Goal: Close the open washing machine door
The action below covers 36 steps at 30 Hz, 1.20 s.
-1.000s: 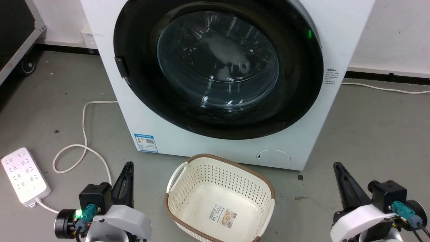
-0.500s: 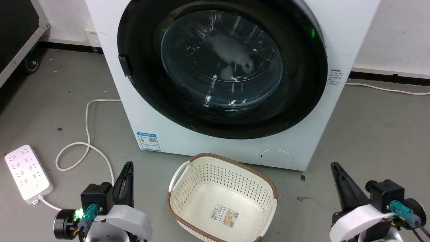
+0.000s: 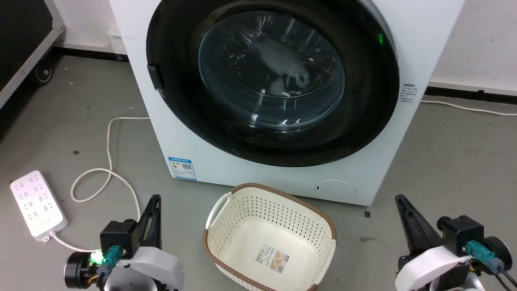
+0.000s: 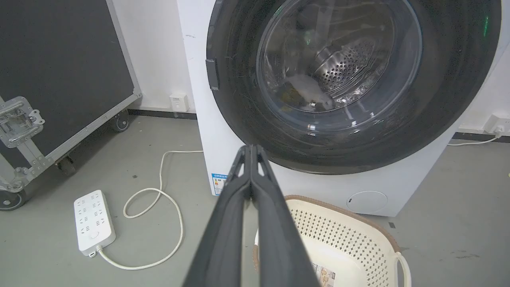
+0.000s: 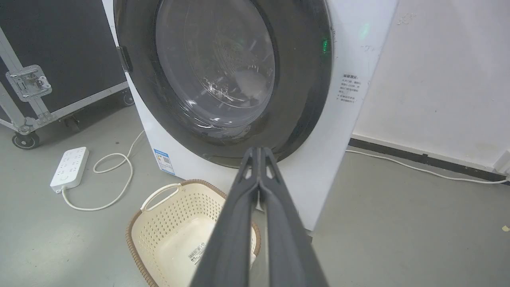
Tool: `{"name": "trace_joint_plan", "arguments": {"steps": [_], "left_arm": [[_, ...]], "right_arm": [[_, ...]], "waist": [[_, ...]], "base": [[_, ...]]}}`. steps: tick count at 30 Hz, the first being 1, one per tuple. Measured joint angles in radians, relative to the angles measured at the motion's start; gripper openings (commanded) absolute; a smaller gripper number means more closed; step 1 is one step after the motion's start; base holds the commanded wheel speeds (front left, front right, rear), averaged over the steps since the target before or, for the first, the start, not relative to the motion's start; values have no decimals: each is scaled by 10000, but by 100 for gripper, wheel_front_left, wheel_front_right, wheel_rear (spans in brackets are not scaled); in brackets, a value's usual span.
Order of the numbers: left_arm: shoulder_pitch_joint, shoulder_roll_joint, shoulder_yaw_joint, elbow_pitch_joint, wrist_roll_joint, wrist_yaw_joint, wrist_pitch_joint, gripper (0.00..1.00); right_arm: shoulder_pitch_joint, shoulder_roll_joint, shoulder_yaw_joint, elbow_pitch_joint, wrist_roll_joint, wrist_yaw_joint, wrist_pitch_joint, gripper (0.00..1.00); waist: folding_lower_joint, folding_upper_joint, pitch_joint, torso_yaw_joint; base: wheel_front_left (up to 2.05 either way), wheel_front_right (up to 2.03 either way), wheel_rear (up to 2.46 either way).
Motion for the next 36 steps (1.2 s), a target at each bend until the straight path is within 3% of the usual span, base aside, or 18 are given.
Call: {"name": "trace_joint_plan", "arguments": {"steps": [36], "left_arm": [[238, -345, 314, -476, 857, -13, 393, 0]], "right_arm": [[102, 0, 138, -481, -267, 0, 345, 0]], "waist": [[0, 0, 45, 205]], "base": [[0, 0, 0]]}}
